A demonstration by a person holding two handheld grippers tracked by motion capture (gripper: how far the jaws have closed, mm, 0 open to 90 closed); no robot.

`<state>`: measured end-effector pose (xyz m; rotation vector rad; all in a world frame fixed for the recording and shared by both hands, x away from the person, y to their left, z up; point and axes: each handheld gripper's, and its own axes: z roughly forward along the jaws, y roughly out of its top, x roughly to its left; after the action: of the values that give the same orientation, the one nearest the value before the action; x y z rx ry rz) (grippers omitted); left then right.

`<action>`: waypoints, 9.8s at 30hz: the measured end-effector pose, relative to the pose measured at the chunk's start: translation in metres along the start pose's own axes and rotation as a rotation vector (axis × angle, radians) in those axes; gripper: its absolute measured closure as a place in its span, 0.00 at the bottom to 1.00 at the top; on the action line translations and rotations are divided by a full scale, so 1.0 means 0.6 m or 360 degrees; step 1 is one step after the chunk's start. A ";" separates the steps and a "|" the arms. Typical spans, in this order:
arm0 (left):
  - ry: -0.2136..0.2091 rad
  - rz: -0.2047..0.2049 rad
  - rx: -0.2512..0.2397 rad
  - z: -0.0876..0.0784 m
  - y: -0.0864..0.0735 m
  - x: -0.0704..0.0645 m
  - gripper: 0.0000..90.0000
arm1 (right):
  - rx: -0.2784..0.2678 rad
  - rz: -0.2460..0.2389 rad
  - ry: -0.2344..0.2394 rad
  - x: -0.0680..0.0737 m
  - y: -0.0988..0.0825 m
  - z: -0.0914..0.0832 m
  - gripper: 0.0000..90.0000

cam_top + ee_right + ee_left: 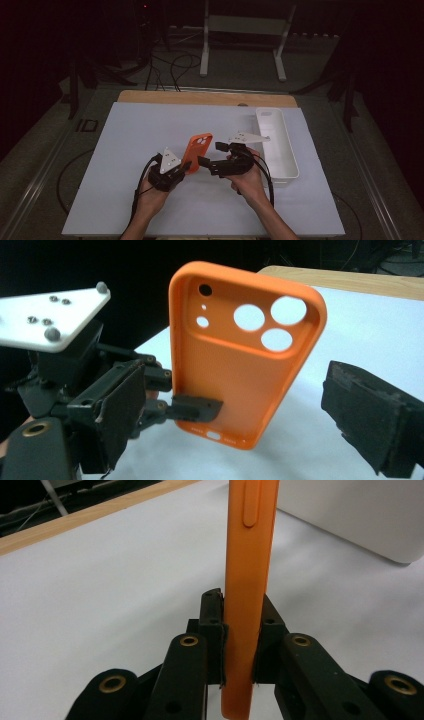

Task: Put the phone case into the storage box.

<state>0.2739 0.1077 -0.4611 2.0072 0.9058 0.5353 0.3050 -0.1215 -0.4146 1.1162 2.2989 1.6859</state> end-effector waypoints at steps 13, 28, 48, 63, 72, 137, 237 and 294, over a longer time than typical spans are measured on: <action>0.0031 0.0032 0.0000 0.000 -0.001 -0.008 0.89 | -0.0061 0.0106 -0.0048 -0.003 0.011 0.006 0.09; 0.0080 0.0125 0.0055 0.015 -0.004 -0.038 0.89 | -0.0057 0.0158 -0.0142 0.001 0.012 0.025 0.15; -0.0007 0.0108 0.0064 0.021 -0.004 -0.048 0.88 | -0.0052 0.0175 -0.0160 -0.006 0.007 0.024 0.19; -0.0113 -0.0012 0.0076 0.020 0.004 -0.034 0.34 | -0.0069 0.0139 -0.0200 -0.005 0.013 0.018 0.19; -0.0113 -0.0031 0.0026 0.012 0.008 -0.027 0.02 | -0.0051 0.0099 -0.0190 0.000 0.018 0.020 0.19; -0.0017 -0.0050 -0.0089 -0.032 -0.009 0.035 0.00 | -0.0058 -0.0036 -0.0378 -0.026 0.097 0.001 0.19; 0.0186 -0.0148 -0.0204 -0.101 -0.113 0.093 0.00 | -0.0112 0.0036 -0.0676 -0.117 0.159 -0.020 0.19; 0.0160 -0.0141 -0.0194 -0.095 -0.114 0.084 0.00 | -0.0119 0.0054 -0.1037 -0.191 0.191 -0.064 0.19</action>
<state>0.2421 0.2018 -0.4849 1.8355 0.9943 0.6305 0.4288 -0.2048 -0.3406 1.4246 1.7977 1.1579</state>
